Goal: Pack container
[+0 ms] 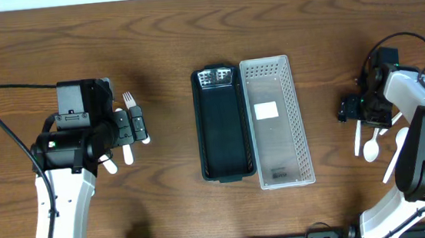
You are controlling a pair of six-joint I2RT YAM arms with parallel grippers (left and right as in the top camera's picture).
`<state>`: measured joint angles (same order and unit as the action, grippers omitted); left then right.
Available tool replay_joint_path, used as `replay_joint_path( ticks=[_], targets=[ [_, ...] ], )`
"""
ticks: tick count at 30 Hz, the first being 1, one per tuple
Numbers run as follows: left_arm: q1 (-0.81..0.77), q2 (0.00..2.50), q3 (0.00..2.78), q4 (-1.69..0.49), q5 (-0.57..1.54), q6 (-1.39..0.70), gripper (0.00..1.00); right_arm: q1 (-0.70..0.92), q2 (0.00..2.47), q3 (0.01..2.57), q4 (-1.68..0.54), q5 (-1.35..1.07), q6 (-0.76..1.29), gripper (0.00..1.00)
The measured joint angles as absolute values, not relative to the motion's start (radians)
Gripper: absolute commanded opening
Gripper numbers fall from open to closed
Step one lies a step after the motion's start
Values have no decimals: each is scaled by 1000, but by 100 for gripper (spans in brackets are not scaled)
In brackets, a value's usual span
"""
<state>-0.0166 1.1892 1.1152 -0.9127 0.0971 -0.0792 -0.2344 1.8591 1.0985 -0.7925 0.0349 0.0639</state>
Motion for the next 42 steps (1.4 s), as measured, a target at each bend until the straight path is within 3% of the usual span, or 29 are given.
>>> replay_joint_path(
  ticks=[8, 11, 12, 13, 15, 29, 42],
  targets=[
    [-17, 1189, 1115, -913, 97, -79, 98, -234, 1857, 1089, -774, 16, 56, 83],
    [-17, 1189, 1115, -913, 97, -79, 98, -234, 1857, 1089, -773, 14, 54, 77],
    [-17, 1189, 1115, -913, 97, -80, 98, -234, 1857, 1089, -773, 13, 53, 70],
    [-17, 1189, 1115, -913, 97, -79, 98, -234, 1857, 1089, -772, 10, 54, 56],
    [-17, 1189, 1115, -913, 97, -79, 98, -234, 1857, 1089, -772, 10, 47, 44],
    [-17, 1189, 1115, -913, 97, -79, 98, -235, 1856, 1088, -770, 15, 47, 2],
    [-17, 1189, 1115, -913, 97, -79, 98, -226, 1840, 1092, -804, -3, 83, 1]
  ],
)
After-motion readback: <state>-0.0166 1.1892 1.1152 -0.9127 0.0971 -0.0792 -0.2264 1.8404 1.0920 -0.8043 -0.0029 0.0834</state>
